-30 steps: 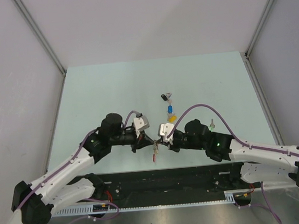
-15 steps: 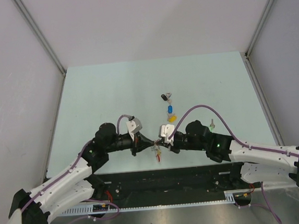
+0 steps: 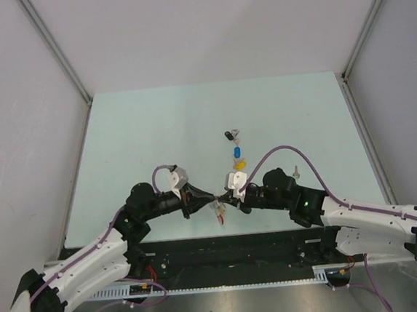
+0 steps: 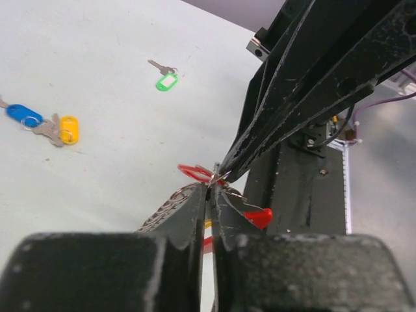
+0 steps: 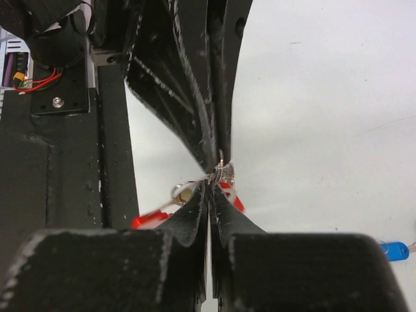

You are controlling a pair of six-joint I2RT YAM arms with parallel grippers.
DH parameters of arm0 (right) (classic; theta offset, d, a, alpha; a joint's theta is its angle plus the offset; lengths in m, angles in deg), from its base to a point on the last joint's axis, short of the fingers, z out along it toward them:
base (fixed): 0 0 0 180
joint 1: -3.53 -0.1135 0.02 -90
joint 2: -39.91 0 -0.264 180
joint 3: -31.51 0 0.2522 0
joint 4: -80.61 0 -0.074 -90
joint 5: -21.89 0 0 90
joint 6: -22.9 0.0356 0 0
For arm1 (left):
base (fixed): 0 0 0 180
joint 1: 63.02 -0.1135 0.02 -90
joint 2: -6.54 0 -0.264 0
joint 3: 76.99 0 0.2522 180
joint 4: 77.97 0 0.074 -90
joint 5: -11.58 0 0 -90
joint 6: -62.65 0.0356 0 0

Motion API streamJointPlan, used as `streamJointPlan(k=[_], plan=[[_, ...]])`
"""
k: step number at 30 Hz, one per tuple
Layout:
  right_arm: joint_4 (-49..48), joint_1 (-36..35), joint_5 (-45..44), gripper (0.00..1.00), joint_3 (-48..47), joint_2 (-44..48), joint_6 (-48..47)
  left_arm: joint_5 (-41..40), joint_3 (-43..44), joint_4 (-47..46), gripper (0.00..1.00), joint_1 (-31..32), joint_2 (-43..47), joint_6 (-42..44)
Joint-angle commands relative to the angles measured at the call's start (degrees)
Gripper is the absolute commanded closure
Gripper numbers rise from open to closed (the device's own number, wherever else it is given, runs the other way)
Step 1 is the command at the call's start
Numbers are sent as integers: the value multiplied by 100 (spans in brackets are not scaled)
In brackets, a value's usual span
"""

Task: Put the keys on the keyring

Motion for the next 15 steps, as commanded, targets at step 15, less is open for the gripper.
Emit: streamJointPlan(k=[15], plan=[[70,-56,238,100,-56,105,-88,-492,1266,2247,43,-21,412,1373]])
